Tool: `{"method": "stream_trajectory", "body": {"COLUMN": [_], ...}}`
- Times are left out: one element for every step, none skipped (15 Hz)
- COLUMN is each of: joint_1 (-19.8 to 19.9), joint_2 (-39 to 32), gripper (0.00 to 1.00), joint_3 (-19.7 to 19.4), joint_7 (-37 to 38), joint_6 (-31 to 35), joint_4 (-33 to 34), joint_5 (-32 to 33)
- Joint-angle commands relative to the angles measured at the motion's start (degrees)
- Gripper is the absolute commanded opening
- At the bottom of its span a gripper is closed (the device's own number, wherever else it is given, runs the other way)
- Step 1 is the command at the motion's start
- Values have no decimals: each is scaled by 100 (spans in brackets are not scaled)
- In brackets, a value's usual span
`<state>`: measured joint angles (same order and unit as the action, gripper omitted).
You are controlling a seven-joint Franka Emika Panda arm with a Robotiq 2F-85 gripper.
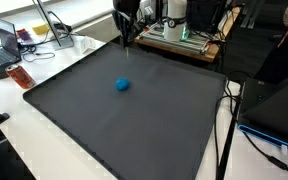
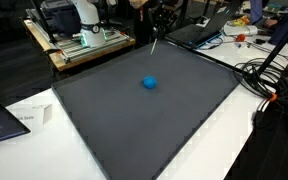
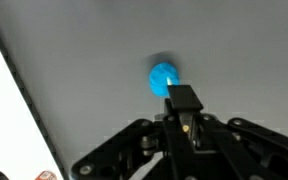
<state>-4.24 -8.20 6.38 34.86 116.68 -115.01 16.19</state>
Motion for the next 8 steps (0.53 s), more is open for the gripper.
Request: {"method": "stream_trajectory", "body": {"joint_1": [-166,-205,-240,-276,-309,-355,-385,-426], "joint_2": [-710,-857,-999,-1130,-1277,-1411,-1527,-1630], "gripper": [3,3,3,3,3,3,3,3], "joint_3": [-175,-216,-256,-293,-336,-393,-436,-489], "joint_7": [-73,-21,5,1,12,79,84,116], "joint_6": [-299,-252,-185,-140,-130,-130,-126,-105], "joint_4": [702,791,876,947,1036,1120,1185,1244], "joint_5": [-24,0,10,20,15,42,25,44]}}
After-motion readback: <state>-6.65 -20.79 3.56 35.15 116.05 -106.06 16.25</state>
